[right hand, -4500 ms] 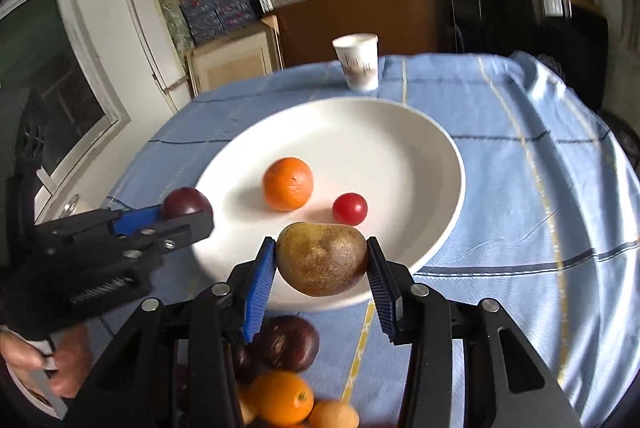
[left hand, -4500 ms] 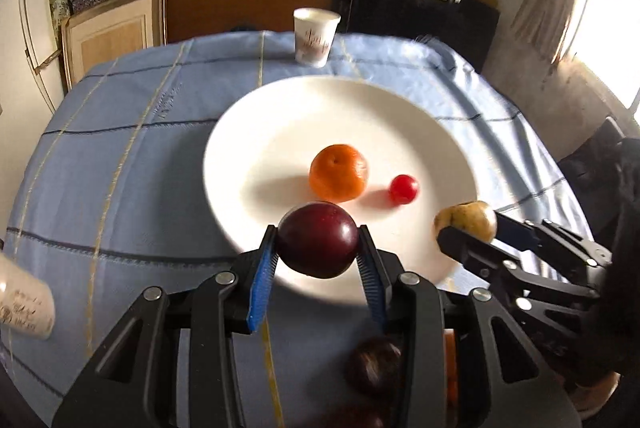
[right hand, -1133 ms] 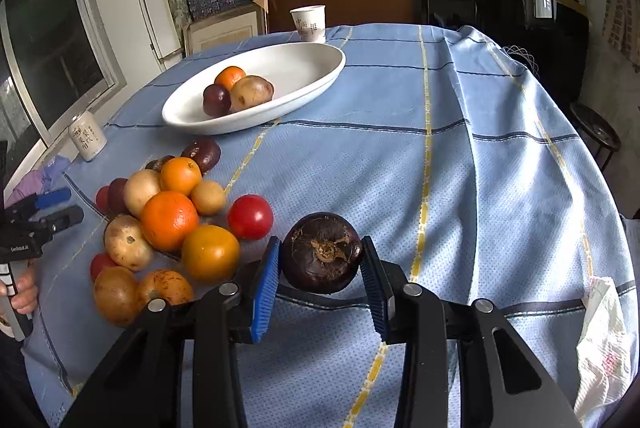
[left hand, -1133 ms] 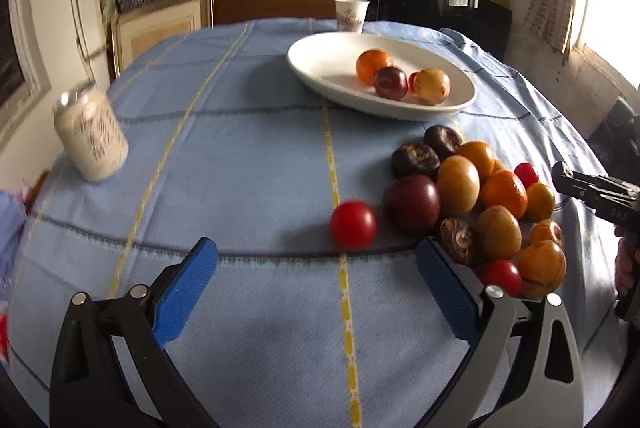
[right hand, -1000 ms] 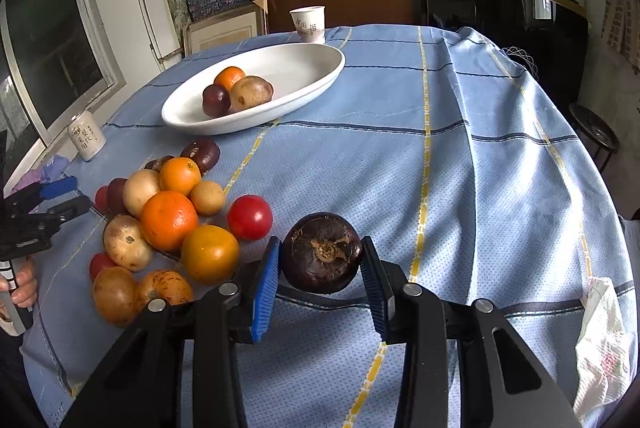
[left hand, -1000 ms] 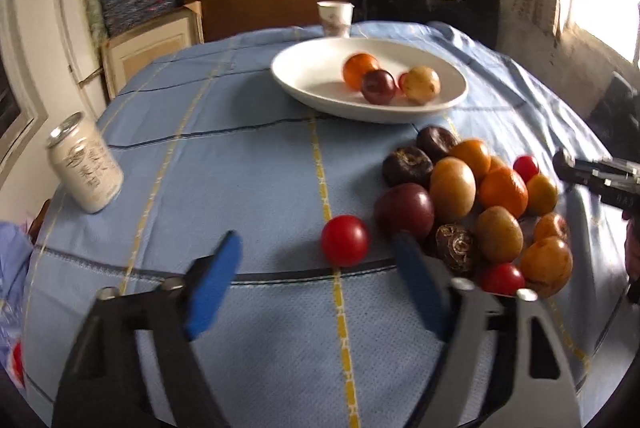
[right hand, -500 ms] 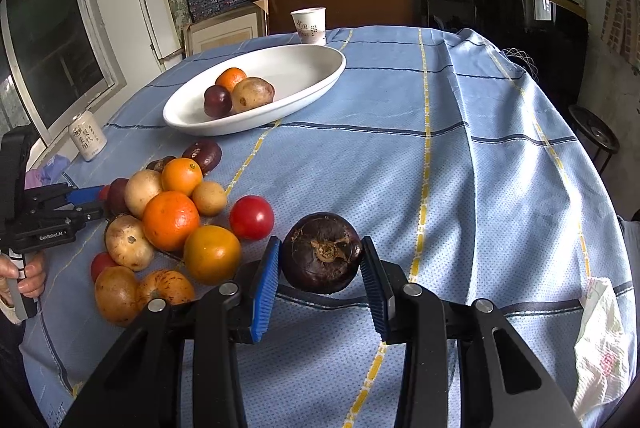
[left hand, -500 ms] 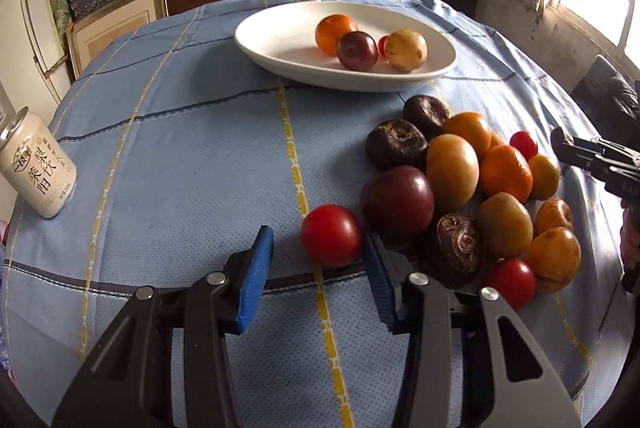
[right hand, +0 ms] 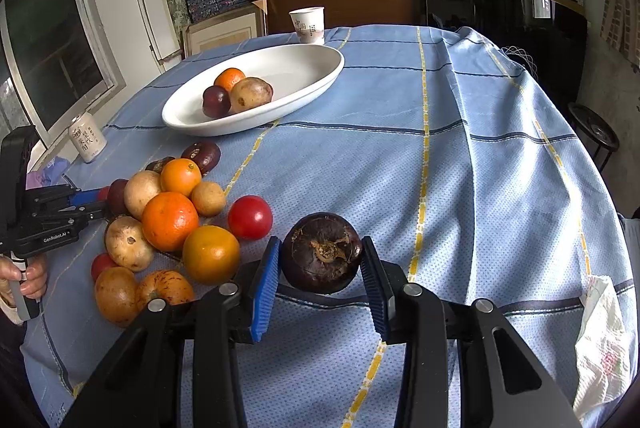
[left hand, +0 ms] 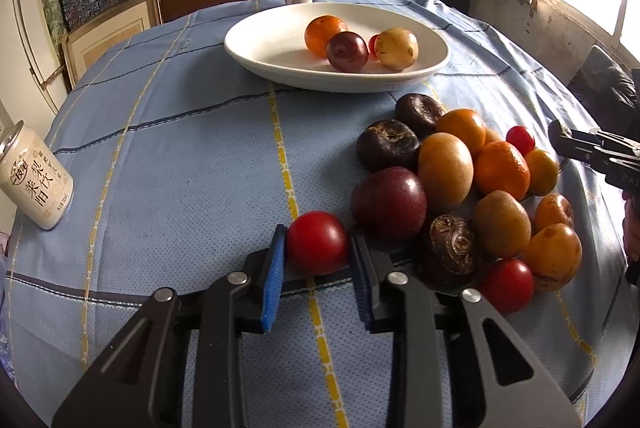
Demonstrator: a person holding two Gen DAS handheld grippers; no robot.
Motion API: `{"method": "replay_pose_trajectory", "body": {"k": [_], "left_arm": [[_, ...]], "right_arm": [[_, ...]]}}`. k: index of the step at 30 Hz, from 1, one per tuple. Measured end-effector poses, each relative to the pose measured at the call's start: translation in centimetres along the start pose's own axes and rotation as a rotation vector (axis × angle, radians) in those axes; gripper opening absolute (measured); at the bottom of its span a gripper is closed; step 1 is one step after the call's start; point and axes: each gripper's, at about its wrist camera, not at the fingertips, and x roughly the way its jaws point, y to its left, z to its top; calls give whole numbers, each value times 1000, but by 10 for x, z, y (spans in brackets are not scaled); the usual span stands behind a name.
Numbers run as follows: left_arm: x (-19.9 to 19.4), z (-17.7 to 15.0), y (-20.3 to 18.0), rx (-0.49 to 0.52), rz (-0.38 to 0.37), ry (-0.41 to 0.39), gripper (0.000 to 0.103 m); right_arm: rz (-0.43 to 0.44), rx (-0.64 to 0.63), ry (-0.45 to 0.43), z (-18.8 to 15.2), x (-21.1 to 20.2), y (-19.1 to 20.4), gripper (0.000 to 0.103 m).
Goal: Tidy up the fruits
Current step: 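Grasp a dark purple fruit with the right tool while the left tool grasps a red tomato, then carry both fruits onto the white plate and open both tools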
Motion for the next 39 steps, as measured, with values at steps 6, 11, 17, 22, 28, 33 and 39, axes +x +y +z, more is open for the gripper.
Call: {"method": "replay_pose_trajectory", "body": {"k": [6, 11, 17, 22, 28, 33, 39], "left_arm": [[-14, 7, 15, -77, -10, -43, 30], [-22, 51, 25, -111, -78, -90, 30], [12, 122, 28, -145, -99, -87, 30], [58, 149, 29, -156, -59, -20, 30], [63, 149, 35, -194, -26, -20, 88], [17, 127, 29, -172, -4, -99, 94], [-32, 60, 10, -165, 38, -194, 99]], "right_arm": [[67, 32, -51, 7, -9, -2, 40], [93, -14, -125, 44, -11, 17, 40], [142, 29, -132, 110, 30, 22, 40], [132, 55, -77, 145, 78, 20, 40], [164, 59, -23, 154, 98, 21, 51], [204, 29, -103, 135, 54, 28, 57], [187, -18, -184, 76, 2, 31, 70]]}}
